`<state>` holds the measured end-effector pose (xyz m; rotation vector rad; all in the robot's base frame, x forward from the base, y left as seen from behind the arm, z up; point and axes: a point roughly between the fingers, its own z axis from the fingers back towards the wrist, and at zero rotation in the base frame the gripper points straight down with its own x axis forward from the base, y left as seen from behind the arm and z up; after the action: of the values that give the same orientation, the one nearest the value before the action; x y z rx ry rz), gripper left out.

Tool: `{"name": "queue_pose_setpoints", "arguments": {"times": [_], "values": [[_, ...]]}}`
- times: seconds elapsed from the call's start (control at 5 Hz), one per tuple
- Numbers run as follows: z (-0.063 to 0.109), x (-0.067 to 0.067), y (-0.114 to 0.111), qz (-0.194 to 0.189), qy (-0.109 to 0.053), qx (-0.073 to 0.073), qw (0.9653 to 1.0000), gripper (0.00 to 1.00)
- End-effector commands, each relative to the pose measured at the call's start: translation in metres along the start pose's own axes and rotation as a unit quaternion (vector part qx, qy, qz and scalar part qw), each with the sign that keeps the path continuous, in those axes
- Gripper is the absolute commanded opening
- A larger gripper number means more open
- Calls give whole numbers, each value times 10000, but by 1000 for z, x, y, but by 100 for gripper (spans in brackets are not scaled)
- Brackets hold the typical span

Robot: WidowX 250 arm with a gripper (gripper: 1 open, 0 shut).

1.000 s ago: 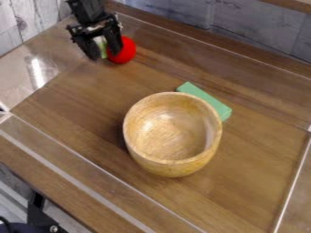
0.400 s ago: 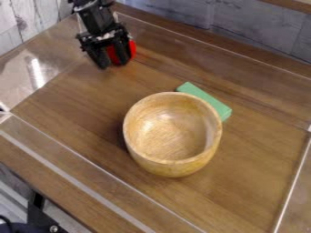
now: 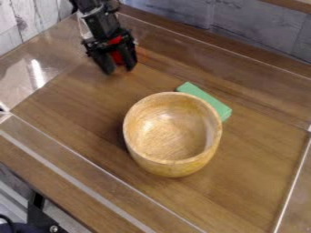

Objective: Move the red fruit to the right

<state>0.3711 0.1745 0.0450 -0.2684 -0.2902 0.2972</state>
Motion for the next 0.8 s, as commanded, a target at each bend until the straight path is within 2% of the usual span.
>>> {"name": "queue_pose_setpoints", "arguments": {"times": [0.0,0.6], "values": [[26,9,-15,-229,-361,18,9991,100],[23,4,-40,-472,-342,-209,9981,100]]}}
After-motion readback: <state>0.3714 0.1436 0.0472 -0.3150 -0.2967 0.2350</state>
